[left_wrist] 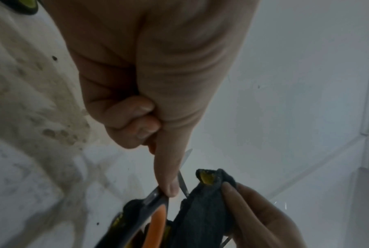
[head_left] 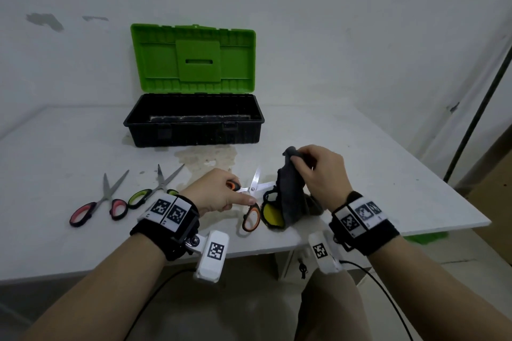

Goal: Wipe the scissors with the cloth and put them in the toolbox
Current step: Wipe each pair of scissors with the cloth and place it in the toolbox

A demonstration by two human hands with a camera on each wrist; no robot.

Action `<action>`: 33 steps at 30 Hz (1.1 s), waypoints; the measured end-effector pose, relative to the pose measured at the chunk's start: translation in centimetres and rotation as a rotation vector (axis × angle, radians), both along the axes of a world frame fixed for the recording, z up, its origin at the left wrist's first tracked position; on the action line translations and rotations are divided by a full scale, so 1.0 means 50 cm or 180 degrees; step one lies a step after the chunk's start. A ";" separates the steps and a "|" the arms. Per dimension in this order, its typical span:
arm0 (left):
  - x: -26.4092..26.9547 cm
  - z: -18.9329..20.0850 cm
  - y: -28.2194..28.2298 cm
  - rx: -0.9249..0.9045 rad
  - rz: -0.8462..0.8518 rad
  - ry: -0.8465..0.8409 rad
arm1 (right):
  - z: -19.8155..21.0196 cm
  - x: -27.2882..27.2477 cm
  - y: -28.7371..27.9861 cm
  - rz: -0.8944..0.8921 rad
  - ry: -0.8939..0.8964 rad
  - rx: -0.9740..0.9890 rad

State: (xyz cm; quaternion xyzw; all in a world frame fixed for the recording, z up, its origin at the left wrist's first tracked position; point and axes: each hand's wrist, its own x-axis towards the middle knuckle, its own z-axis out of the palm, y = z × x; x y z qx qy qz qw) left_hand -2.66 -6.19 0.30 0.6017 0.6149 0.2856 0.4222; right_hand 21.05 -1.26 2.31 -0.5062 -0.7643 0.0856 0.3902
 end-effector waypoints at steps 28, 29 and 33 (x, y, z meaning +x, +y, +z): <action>0.026 -0.006 0.002 0.0147 -0.0185 0.0346 | -0.047 -0.056 -0.057 0.0876 -0.0826 0.0037; 0.028 -0.006 0.002 0.0174 -0.0232 0.0464 | -0.045 -0.057 -0.051 0.0811 -0.0820 0.0036; 0.033 -0.007 -0.001 0.0187 -0.0303 0.0475 | -0.022 -0.051 -0.011 0.0226 -0.0528 -0.0126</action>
